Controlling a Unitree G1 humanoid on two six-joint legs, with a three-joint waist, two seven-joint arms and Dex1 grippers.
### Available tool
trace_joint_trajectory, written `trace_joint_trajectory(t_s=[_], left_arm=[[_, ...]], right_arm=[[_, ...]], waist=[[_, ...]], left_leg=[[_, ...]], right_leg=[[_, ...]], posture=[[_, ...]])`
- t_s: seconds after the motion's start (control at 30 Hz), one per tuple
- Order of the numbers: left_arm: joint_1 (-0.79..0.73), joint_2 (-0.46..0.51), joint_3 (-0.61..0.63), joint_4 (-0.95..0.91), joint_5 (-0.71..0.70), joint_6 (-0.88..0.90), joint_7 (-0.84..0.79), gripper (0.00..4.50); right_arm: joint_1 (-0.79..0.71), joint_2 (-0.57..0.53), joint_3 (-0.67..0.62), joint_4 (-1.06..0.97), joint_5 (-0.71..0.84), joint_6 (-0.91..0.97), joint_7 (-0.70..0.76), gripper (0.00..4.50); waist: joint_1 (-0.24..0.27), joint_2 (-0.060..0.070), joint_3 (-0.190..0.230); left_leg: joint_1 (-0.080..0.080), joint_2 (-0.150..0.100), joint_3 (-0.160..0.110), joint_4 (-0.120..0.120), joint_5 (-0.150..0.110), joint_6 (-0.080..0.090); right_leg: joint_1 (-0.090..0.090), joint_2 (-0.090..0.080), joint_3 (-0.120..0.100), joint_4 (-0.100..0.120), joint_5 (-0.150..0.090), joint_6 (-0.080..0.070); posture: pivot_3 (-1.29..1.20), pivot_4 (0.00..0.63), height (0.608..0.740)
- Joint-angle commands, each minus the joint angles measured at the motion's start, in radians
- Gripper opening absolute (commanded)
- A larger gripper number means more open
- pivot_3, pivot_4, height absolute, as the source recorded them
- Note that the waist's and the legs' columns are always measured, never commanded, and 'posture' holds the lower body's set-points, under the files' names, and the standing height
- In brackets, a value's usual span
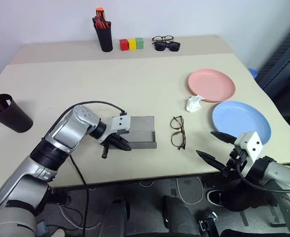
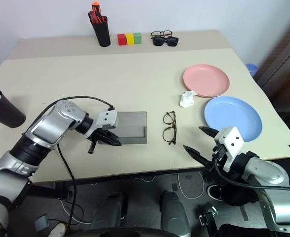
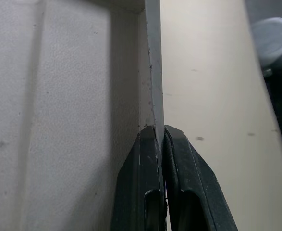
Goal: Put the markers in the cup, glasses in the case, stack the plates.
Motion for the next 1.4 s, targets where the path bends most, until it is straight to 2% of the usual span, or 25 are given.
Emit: trace_joint_trajectory(t_s=[0.03, 0.2, 0.4, 0.8, 1.23, 1.4], left_arm=[[0.03, 0.032, 0.031, -0.093, -0.026, 0.065, 0.024, 0.06], [0.073, 0.072, 0.065, -0.104, -0.038, 0.081, 0.071, 0.06], [0.046, 0.066, 0.041, 0.006, 0.005, -0.03, 0.094, 0.06], [-0.016, -0.041, 0.001, 0.071, 0.04, -0.081, 0.099, 0.06], [-0.088, -0.169, -0.032, 0.075, 0.061, -0.025, 0.133, 0.06], [-0.089, -0.176, -0.022, 0.072, 0.057, 0.005, 0.15, 0.06]], right_arm=[[-0.027, -0.006, 0.004, -0.002, 0.003, -0.002, 0.005, 4.48], [-0.058, -0.003, 0.03, 0.013, 0.01, 0.011, 0.017, 4.48], [-0.109, 0.005, 0.067, 0.034, 0.038, 0.077, 0.016, 4.48], [-0.147, 0.016, 0.104, 0.043, 0.027, 0.117, -0.021, 4.48], [-0.195, 0.028, 0.128, 0.088, 0.029, 0.145, -0.026, 4.48], [-0.207, 0.027, 0.126, 0.091, 0.028, 0.154, -0.024, 4.48]], waist=[[0.001, 0.0, 0.0], [0.001, 0.0, 0.0], [0.001, 0.0, 0.0], [0.007, 0.0, 0.0], [0.004, 0.0, 0.0], [0.004, 0.0, 0.0]], left_leg=[[0.0, 0.0, 0.0, 0.0, 0.0, 0.0], [0.0, 0.0, 0.0, 0.001, 0.0, 0.0], [0.001, 0.0, 0.0, 0.001, 0.0, 0.0], [0.0, 0.0, 0.0, 0.006, 0.0, 0.0], [-0.001, 0.0, 0.0, 0.007, 0.0, 0.001], [-0.001, 0.0, 0.0, 0.007, 0.0, 0.001]], right_leg=[[0.0, 0.0, 0.0, 0.0, 0.0, 0.0], [0.0, 0.0, 0.0, 0.001, 0.0, 0.0], [0.0, 0.0, 0.0, 0.001, 0.0, 0.0], [0.002, 0.0, 0.0, 0.002, 0.0, 0.0], [0.002, 0.0, 0.0, 0.003, 0.0, 0.0], [0.002, 0.0, 0.0, 0.003, 0.0, 0.0]], posture=[[0.0, 0.15, 0.74], [0.0, 0.15, 0.74], [0.0, 0.15, 0.74], [0.0, 0.15, 0.74], [0.0, 0.15, 0.74], [0.0, 0.15, 0.74]])
